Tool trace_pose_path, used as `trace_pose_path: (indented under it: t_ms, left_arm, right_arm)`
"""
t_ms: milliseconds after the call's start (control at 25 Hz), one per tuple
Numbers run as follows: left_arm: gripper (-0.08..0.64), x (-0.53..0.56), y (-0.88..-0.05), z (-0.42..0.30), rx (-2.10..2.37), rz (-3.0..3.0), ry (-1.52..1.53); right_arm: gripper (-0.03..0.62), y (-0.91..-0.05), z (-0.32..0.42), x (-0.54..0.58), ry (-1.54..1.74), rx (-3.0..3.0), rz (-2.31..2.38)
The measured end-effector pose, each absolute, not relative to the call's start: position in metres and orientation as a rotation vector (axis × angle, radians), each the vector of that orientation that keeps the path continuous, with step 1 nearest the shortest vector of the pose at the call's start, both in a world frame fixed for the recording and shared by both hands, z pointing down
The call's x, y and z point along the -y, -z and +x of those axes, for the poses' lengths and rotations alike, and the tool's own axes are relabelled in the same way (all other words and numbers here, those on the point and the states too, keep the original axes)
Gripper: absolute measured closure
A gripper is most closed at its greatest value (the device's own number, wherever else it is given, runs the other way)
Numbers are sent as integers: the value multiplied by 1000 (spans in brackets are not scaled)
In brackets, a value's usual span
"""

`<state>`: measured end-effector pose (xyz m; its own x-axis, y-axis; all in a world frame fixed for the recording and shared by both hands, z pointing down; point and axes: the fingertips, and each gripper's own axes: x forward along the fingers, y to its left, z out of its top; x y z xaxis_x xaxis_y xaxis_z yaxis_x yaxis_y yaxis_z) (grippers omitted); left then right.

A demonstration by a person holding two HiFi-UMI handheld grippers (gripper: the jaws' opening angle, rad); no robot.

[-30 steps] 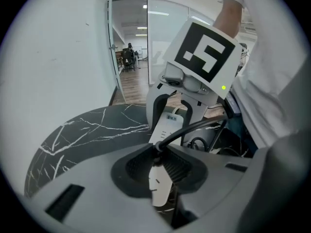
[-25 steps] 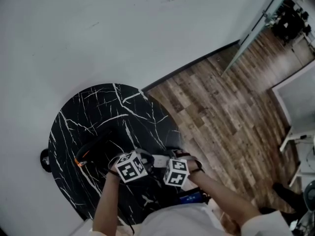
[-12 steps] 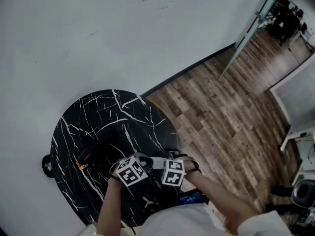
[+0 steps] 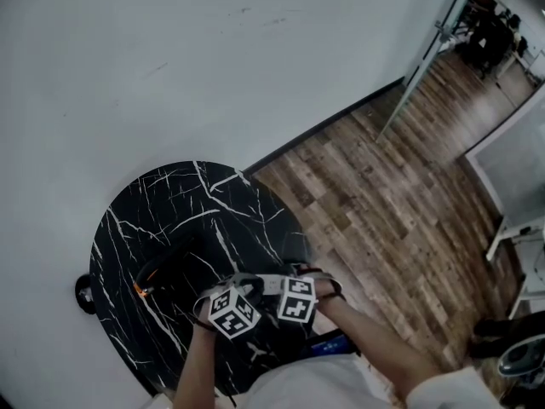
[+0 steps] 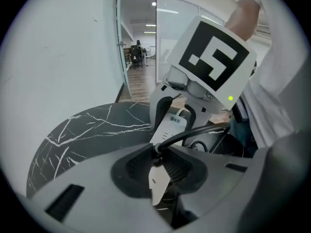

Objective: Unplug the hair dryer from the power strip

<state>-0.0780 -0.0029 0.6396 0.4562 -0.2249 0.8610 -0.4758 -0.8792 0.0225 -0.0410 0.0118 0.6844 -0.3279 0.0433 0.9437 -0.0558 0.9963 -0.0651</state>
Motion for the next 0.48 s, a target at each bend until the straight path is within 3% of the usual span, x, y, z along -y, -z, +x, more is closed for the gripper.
trace_pose_path:
  t_ms: [320,480]
  left_arm:
    - [497,7,-639,-79,408,2310,-1228]
    - [502,3,-636,-78,476,2390,-1375]
  right_arm:
    - [321,-683,-40,-13,-105,1901,9]
    - [321,-681,-41,-14,-104,1904,8]
